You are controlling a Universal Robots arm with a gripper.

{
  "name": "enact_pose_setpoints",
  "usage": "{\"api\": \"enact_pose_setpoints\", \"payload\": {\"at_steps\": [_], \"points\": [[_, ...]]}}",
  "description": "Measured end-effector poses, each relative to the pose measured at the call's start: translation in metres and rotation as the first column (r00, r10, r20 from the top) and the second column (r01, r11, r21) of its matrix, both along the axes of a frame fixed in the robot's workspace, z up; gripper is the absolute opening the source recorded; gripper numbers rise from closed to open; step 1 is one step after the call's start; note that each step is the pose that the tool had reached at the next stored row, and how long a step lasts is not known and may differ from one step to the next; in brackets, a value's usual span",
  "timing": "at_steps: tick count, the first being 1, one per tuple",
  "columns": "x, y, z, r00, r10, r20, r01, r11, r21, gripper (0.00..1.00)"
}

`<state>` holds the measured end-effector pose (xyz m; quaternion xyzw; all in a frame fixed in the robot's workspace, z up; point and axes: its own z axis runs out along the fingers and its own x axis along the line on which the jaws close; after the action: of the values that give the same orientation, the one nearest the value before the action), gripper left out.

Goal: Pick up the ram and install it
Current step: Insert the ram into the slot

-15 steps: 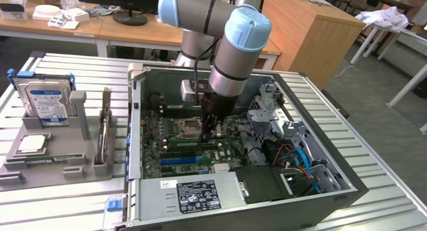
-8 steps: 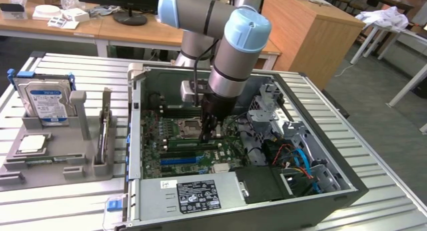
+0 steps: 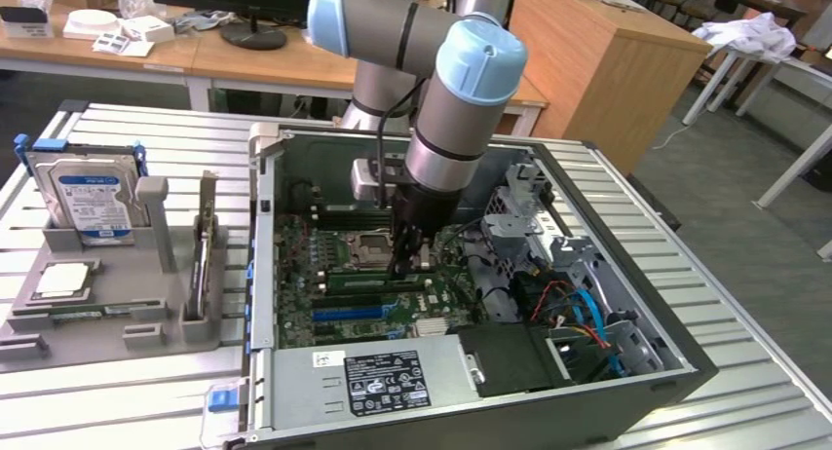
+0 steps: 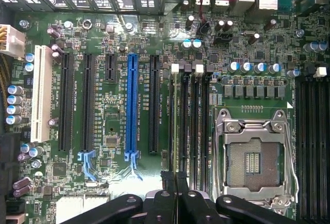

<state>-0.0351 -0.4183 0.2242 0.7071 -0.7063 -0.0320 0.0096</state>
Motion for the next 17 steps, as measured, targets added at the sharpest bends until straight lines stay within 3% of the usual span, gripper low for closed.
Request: {"api": "enact_pose_setpoints", "payload": {"at_steps": [6,7,9,10,12,17], "points": [[0.0,0.0,-0.0002,1.0,0.0,0.0003,0.0,1.0,0.0003,0.12],[0.0,0.0001,-0.0002,1.0,0.0,0.0004,0.0,1.0,0.0004,0.18],[0.0,0.0001,-0.0002,1.0,0.0,0.0002,0.0,1.0,0.0004,0.18],[0.0,0.0,-0.0002,1.0,0.0,0.0001,0.0,1.0,0.0003,0.25],[0.0,0.0,0.0003,1.0,0.0,0.0,0.0,1.0,-0.0001,0.25],[0.0,0.0,0.0117,1.0,0.0,-0.0002,0.0,1.0,0.0002,0.25]]}}
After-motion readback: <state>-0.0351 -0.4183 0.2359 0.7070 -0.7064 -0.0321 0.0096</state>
